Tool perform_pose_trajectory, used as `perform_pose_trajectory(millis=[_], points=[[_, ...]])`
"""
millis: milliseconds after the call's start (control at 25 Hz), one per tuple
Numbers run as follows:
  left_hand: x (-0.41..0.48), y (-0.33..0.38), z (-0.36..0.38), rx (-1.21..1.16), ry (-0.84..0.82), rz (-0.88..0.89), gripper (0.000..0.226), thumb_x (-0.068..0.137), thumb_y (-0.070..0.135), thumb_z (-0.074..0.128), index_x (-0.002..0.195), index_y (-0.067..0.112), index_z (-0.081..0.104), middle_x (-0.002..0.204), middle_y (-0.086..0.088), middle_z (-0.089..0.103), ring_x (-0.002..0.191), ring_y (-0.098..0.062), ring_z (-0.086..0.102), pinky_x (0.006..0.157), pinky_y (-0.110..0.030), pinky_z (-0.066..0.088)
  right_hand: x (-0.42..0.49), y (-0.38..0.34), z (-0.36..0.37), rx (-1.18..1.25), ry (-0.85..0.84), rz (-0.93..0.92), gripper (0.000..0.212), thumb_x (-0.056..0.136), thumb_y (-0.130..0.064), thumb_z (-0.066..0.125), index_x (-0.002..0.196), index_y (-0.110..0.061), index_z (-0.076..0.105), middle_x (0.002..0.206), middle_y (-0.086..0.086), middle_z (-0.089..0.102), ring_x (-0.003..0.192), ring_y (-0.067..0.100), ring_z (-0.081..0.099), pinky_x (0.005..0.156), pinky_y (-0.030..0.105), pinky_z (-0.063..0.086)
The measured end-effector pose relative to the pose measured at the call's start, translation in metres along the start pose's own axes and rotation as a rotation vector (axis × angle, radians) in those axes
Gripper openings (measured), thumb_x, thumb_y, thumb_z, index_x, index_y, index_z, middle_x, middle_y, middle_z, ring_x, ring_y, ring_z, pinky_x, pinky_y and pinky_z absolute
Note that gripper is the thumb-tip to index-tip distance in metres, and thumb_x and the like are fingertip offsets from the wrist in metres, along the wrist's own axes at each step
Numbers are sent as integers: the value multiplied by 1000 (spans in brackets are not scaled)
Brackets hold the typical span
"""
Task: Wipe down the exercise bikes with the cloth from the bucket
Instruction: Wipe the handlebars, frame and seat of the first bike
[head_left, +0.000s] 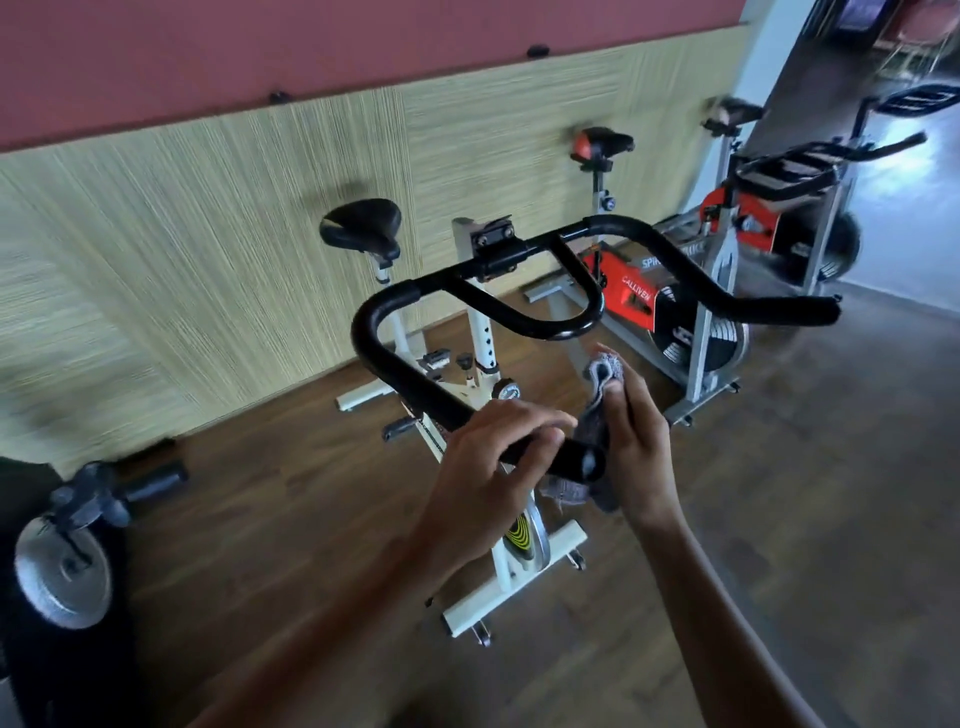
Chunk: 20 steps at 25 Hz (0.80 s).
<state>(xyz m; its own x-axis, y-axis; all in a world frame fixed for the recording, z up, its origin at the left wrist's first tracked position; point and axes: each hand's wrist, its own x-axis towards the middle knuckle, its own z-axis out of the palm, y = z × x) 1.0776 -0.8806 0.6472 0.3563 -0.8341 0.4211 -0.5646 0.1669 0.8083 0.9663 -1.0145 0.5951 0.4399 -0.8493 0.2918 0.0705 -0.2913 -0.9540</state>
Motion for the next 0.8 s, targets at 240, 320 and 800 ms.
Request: perform_pose_trajectory(millis=[240,320,800], points=[[-3,-11,15,-81,103,78,24,98,17,52,96,6,74,90,0,72,88,-16,67,80,-34,51,-62,-7,3,-3,130,-204,38,104,-20,38,140,-21,51,143,0,54,136,13,47,116,37,36],[-1,-17,19,-108,104,118,24,98,15,52,92,3,72,83,-7,68,82,-23,64,76,-41,50,-76,-2,22,-49,246,-382,38,106,-16,36,143,-18,45,147,6,50,140,18,43,117,34,34],[25,-58,9,-64,-35,742,40,100,23,51,61,20,43,59,7,35,57,-9,33,54,-31,28,-9,32,99,293,669,-1156,44,107,-17,33,150,-20,21,159,0,28,149,13,27,121,36,27]])
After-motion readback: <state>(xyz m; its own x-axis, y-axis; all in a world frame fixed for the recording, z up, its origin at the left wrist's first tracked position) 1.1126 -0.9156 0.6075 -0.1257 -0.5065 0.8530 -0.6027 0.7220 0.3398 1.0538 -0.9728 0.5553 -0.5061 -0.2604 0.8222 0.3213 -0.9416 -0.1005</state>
